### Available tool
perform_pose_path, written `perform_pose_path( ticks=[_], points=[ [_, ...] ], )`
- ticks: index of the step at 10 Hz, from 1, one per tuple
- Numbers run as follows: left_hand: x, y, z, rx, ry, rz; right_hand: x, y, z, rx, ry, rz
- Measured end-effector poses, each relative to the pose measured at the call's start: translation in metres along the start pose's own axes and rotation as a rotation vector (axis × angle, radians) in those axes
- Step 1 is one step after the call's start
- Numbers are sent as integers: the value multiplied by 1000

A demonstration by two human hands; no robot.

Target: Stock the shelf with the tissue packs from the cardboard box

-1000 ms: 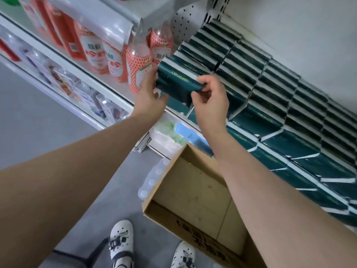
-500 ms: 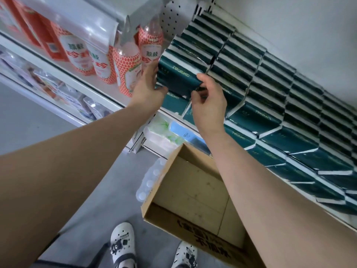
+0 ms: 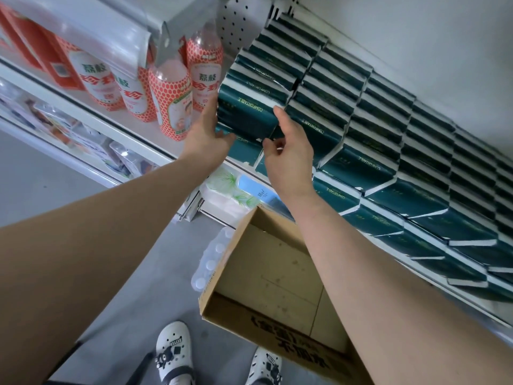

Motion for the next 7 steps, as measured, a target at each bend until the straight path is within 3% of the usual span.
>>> perform_pose_path(
  ticks=[4,6,7],
  points=[
    [20,9,1,-162,-60,45,21,-12,4,-72,-15,69],
    [34,15,3,-145,-51,59,33,-25,8,-64,-17,97],
    [45,14,8,-97,-3,151,42,-33,12,-62,-6,123]
  ],
)
Point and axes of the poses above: each hand's wrist, its own x-axis away from the middle knuckle, its own y-axis out of the palm, z = x × y, the point moved 7 cm from there along -x, towards the middle knuckle, and after that the axes turned 10 degrees about -x, right-handed, at the moved point
